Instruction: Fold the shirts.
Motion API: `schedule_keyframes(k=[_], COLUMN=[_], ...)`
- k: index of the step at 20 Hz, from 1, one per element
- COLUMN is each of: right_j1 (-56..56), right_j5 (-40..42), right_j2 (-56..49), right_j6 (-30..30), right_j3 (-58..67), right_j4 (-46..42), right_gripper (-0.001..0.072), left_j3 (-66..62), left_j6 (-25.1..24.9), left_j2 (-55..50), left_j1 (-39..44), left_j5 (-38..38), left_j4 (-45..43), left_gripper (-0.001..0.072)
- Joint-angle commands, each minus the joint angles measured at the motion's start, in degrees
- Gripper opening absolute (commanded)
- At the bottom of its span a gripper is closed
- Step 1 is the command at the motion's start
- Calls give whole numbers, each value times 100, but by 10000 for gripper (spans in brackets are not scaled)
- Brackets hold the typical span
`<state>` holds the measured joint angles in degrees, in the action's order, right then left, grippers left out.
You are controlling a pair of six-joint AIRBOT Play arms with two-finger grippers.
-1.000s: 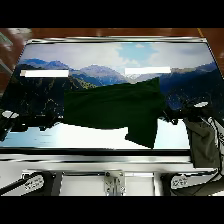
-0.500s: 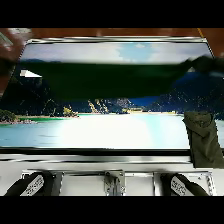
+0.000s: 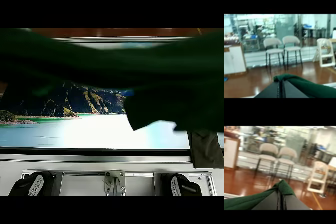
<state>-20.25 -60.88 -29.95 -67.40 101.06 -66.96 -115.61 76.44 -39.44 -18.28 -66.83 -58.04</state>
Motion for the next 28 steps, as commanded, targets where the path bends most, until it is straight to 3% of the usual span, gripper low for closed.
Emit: schedule_keyframes(k=[1, 4, 8, 11, 15, 17, 19, 24, 28], right_j1=[7, 7, 7, 7, 116, 490, 925, 1731, 2212], right_j5=[-1012, -1469, -1799, -3423, -3620, -2774, -1128, 2887, 4721], right_j2=[387, 157, -317, -1152, -2345, -2973, -3746, -5556, -6439], right_j6=[-348, -461, -560, -815, -1226, -1128, -1158, -1427, -1401], right_j3=[59, 59, 59, 13, -1257, -2142, -2524, -2518, -2518], right_j4=[-695, -699, -699, -629, -155, -319, -323, 74, 46], right_gripper=[62, 62, 62, 62, 62, 61, 61, 62, 63], left_j3=[-153, 175, 922, 2072, 4076, 4826, 5077, 4916, 4916], left_j6=[382, 369, -26, -11, -11, -11, -7, -111, -142], left_j2=[240, 232, 227, 225, -116, -640, -1397, -3346, -4428], left_j1=[-2, -2, -2, -2, -2, 0, 4, 118, 459], left_j5=[-1574, -1919, -1928, -1912, -1445, -667, 232, 2474, 3475], left_j4=[-1010, -1202, -1556, -1611, -1613, -1604, -1512, 223, 503], left_gripper=[37, 38, 38, 38, 38, 38, 38, 39, 39])
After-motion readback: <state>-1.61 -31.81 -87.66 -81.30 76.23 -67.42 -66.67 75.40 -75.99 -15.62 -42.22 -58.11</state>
